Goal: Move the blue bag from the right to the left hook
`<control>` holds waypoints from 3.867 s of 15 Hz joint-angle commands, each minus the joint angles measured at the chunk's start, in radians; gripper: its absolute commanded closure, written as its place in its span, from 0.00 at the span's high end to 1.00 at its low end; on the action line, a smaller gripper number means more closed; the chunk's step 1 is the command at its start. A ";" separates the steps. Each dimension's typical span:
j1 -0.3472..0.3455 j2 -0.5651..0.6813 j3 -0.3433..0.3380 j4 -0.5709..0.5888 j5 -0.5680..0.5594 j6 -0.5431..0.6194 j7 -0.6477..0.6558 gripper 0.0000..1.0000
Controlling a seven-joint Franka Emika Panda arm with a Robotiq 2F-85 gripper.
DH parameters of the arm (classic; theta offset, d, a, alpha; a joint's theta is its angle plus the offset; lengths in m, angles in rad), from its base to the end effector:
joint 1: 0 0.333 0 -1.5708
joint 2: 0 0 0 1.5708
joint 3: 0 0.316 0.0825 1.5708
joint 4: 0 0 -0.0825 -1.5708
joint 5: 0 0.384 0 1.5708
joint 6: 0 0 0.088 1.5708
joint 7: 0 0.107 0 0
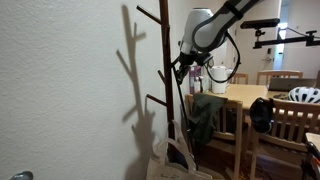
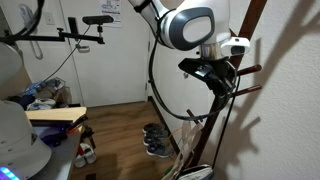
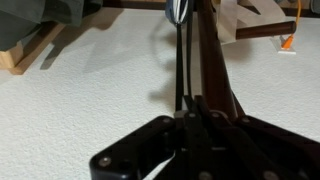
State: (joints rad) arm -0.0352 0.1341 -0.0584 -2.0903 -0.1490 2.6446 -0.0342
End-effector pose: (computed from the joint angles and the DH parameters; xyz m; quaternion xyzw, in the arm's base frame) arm 0.6006 -0.0516 0.4052 0.9763 0.0287 0.2041 0.0653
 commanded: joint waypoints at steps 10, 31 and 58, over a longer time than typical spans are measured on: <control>0.010 -0.043 -0.025 0.002 -0.170 -0.045 0.090 0.31; 0.009 -0.065 0.021 -0.018 0.032 -0.247 0.068 1.00; 0.060 0.077 -0.061 0.128 -0.377 -0.062 0.255 0.07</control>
State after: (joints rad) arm 0.0102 0.2118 -0.0982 -1.9522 -0.4808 2.5600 0.1583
